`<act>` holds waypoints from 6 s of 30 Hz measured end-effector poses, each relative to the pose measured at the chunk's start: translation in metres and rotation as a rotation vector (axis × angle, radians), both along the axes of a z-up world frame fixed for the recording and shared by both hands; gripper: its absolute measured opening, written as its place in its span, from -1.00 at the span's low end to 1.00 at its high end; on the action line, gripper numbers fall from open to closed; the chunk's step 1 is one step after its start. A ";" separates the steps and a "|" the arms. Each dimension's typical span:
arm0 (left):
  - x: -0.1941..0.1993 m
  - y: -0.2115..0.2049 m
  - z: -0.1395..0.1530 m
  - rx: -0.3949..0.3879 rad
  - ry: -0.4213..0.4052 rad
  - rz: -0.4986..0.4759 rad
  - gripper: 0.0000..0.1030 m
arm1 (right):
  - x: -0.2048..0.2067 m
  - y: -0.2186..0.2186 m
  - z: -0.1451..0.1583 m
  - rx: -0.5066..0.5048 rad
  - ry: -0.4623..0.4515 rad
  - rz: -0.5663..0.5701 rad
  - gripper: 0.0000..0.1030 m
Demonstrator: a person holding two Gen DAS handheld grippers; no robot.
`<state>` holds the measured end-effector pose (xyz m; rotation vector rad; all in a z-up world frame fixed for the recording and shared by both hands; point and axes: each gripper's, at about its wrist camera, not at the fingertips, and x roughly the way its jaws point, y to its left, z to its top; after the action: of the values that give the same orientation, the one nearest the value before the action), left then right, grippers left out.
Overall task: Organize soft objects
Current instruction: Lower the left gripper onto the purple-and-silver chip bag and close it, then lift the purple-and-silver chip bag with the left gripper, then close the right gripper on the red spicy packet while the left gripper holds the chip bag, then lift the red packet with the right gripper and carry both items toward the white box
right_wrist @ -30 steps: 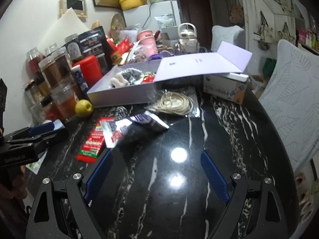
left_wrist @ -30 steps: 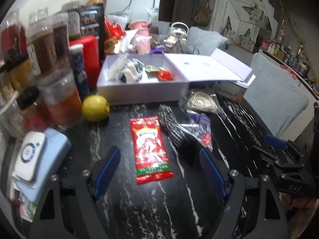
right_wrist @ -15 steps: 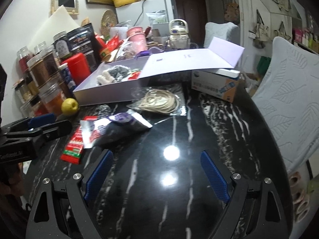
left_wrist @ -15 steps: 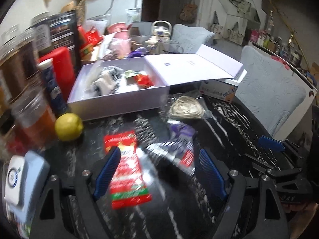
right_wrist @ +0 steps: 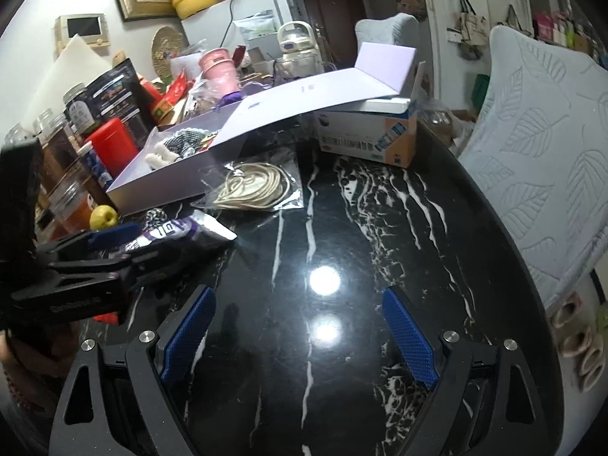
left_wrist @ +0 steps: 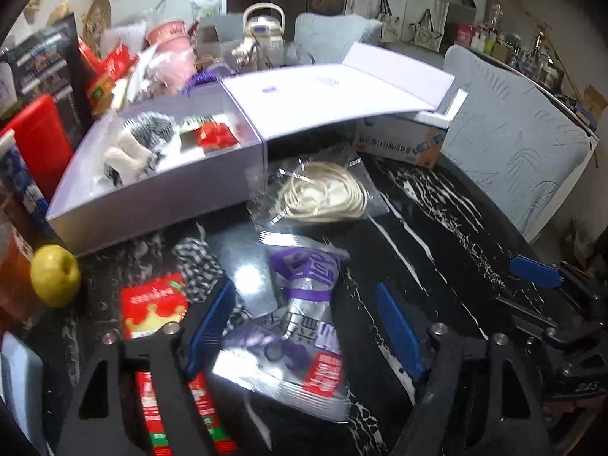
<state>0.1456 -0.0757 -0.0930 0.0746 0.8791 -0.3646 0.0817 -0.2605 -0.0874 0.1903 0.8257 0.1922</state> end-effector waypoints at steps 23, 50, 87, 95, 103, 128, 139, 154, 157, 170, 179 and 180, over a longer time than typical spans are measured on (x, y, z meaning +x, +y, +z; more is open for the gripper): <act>-0.036 0.036 0.029 -0.062 -0.068 0.044 -0.17 | -0.011 0.021 0.010 0.015 -0.006 0.041 0.76; -0.063 0.063 -0.020 -0.053 0.143 0.031 0.56 | -0.013 0.056 0.008 -0.007 0.020 0.109 0.75; -0.087 0.082 -0.007 -0.036 0.021 0.066 -0.15 | -0.009 0.076 0.002 0.004 0.060 0.158 0.75; -0.082 0.115 0.007 -0.033 -0.027 0.170 -0.15 | 0.000 0.101 0.004 0.001 0.049 0.217 0.76; -0.080 0.146 0.008 -0.034 -0.059 0.254 -0.15 | 0.013 0.141 0.009 0.000 0.031 0.297 0.75; -0.076 0.215 0.011 -0.117 -0.060 0.367 -0.15 | 0.063 0.252 -0.018 -0.089 0.157 0.317 0.75; -0.087 0.207 0.016 -0.118 -0.053 0.371 -0.15 | 0.049 0.260 -0.023 -0.189 0.033 0.442 -0.01; -0.109 0.159 0.007 -0.093 -0.017 0.344 -0.15 | -0.025 0.186 -0.013 -0.176 0.028 0.480 -0.06; -0.113 0.145 0.003 -0.103 0.011 0.322 -0.15 | -0.035 0.166 -0.009 -0.185 0.014 0.454 -0.06; -0.124 0.118 0.004 -0.082 0.028 0.273 -0.15 | -0.047 0.146 -0.025 -0.236 0.050 0.403 0.49; -0.123 0.122 -0.001 -0.085 0.043 0.308 -0.15 | -0.051 0.144 -0.025 -0.209 -0.001 0.435 -0.11; -0.123 0.122 -0.002 -0.087 0.048 0.308 -0.15 | -0.051 0.145 -0.025 -0.204 -0.001 0.434 -0.11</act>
<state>0.0228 0.0461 -0.0950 -0.1495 0.9048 -0.1161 0.0310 -0.1159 -0.1124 -0.1845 0.8722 0.5120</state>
